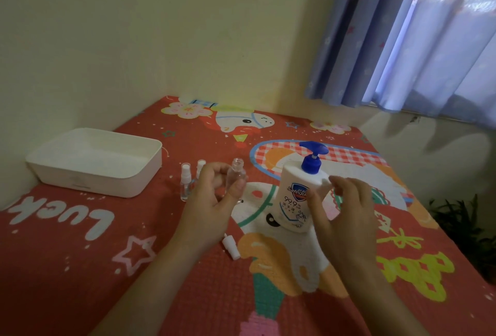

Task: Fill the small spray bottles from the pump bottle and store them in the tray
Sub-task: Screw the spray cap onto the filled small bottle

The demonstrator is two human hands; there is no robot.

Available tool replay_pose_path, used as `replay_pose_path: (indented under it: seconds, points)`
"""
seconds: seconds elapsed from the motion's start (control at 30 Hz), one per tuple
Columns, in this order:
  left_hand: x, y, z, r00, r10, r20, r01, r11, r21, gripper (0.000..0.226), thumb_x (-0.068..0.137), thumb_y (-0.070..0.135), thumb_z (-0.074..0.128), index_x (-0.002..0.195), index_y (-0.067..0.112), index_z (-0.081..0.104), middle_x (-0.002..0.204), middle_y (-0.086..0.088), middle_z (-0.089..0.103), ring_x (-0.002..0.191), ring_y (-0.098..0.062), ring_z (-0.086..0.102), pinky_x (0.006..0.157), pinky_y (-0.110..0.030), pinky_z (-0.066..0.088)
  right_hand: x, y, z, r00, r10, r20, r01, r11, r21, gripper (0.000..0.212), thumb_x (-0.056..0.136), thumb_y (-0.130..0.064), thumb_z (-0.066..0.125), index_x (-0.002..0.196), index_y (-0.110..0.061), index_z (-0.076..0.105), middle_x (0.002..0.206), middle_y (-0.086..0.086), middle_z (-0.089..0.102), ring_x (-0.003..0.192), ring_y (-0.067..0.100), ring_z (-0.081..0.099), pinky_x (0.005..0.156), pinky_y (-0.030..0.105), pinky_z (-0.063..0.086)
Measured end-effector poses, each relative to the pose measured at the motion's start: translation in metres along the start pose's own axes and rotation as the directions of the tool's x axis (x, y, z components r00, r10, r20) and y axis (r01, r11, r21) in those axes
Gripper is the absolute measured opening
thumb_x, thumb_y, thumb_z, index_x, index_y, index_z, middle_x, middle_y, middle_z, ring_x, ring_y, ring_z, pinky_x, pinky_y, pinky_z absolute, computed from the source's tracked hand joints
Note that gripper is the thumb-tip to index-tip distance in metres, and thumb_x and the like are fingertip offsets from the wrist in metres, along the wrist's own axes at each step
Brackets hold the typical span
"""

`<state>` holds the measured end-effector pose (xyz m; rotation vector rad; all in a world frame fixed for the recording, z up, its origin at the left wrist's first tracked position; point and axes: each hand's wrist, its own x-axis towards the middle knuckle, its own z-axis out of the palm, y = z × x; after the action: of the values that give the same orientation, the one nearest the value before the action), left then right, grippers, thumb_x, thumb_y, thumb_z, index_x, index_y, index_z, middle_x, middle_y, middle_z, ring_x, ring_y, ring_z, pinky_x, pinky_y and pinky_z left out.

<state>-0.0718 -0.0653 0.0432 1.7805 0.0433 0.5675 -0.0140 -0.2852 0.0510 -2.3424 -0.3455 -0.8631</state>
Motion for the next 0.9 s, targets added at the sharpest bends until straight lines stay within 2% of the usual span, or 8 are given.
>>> replay_pose_path:
  seconds: [0.1,0.2,0.37,0.5,0.57,0.73,0.8,0.9]
  points:
    - [-0.001,-0.003,-0.006,0.999,-0.011,-0.048,0.01,1.0,-0.001,0.03,0.085,0.061,0.061,0.107,0.045,0.049,0.112,0.014,0.072,0.104,-0.006,0.068,0.093,-0.047,0.054,-0.025,-0.017,0.008,0.991,-0.134,-0.026,0.136,0.989,0.064,0.034,0.085,-0.042,0.058,0.101,-0.012,0.062,0.094,-0.001,0.059,0.087,0.011,0.054,0.072,0.028,0.051]
    - [-0.004,-0.007,-0.011,0.996,-0.032,-0.081,0.032,0.999,0.001,0.026,0.086,0.044,0.068,0.103,0.051,0.049,0.11,0.019,0.072,0.103,-0.002,0.067,0.092,-0.045,0.055,-0.045,-0.038,0.023,0.976,-0.178,0.122,0.166,0.981,0.102,0.021,0.084,-0.034,0.066,0.099,-0.018,0.064,0.09,-0.007,0.06,0.083,0.008,0.055,0.071,0.019,0.048]
    - [-0.009,-0.016,-0.02,0.992,-0.059,-0.109,0.062,0.998,0.024,0.036,0.088,0.032,0.072,0.106,0.053,0.051,0.116,0.015,0.07,0.107,-0.003,0.066,0.095,-0.041,0.054,-0.065,-0.058,0.056,0.898,-0.187,0.398,0.175,0.982,0.065,0.029,0.087,-0.051,0.048,0.103,-0.03,0.061,0.094,-0.014,0.059,0.087,0.004,0.055,0.073,0.021,0.049]
    - [-0.013,-0.023,-0.027,0.989,-0.074,-0.127,0.079,0.996,0.031,0.034,0.087,0.024,0.073,0.109,0.042,0.054,0.112,0.022,0.07,0.107,0.002,0.065,0.095,-0.04,0.054,-0.077,-0.068,0.073,0.882,-0.19,0.43,0.245,0.967,-0.075,0.028,0.082,-0.053,0.047,0.074,-0.027,0.053,0.076,-0.01,0.053,0.071,0.011,0.052,0.054,0.027,0.047]
    - [-0.013,-0.026,-0.03,0.988,-0.076,-0.134,0.081,0.996,0.033,0.035,0.087,0.019,0.073,0.107,0.041,0.055,0.111,0.022,0.071,0.108,0.004,0.064,0.095,-0.039,0.054,-0.078,-0.069,0.074,0.89,-0.187,0.416,0.252,0.962,-0.105,0.027,0.081,-0.05,0.048,0.069,-0.025,0.052,0.073,-0.008,0.052,0.068,0.013,0.051,0.05,0.027,0.045]
    - [-0.016,-0.032,-0.036,0.987,-0.103,-0.121,0.109,0.993,0.048,0.036,0.087,0.02,0.073,0.11,0.04,0.053,0.116,0.021,0.069,0.111,0.007,0.061,0.097,-0.031,0.052,-0.067,-0.066,0.069,0.901,-0.141,0.41,0.149,0.989,0.012,0.021,0.086,-0.038,0.043,0.072,-0.026,0.051,0.071,-0.009,0.056,0.065,0.011,0.051,0.057,0.029,0.047]
    - [-0.016,-0.034,-0.037,0.988,-0.1,-0.114,0.106,0.993,0.047,0.035,0.088,0.023,0.072,0.112,0.04,0.053,0.119,0.02,0.068,0.113,0.004,0.061,0.098,-0.032,0.051,-0.057,-0.069,0.06,0.923,-0.122,0.365,0.101,0.992,0.075,0.015,0.089,-0.034,0.052,0.089,-0.024,0.063,0.076,-0.009,0.062,0.067,0.008,0.055,0.062,0.028,0.05]
    - [-0.018,-0.034,-0.038,0.988,-0.103,-0.116,0.11,0.993,0.051,0.035,0.088,0.026,0.072,0.112,0.043,0.053,0.12,0.024,0.067,0.114,0.007,0.06,0.098,-0.029,0.049,-0.04,-0.078,0.042,0.95,-0.078,0.301,0.006,0.972,0.234,0.021,0.089,-0.036,0.06,0.11,-0.033,0.059,0.08,-0.017,0.061,0.072,0.001,0.059,0.063,0.019,0.052]
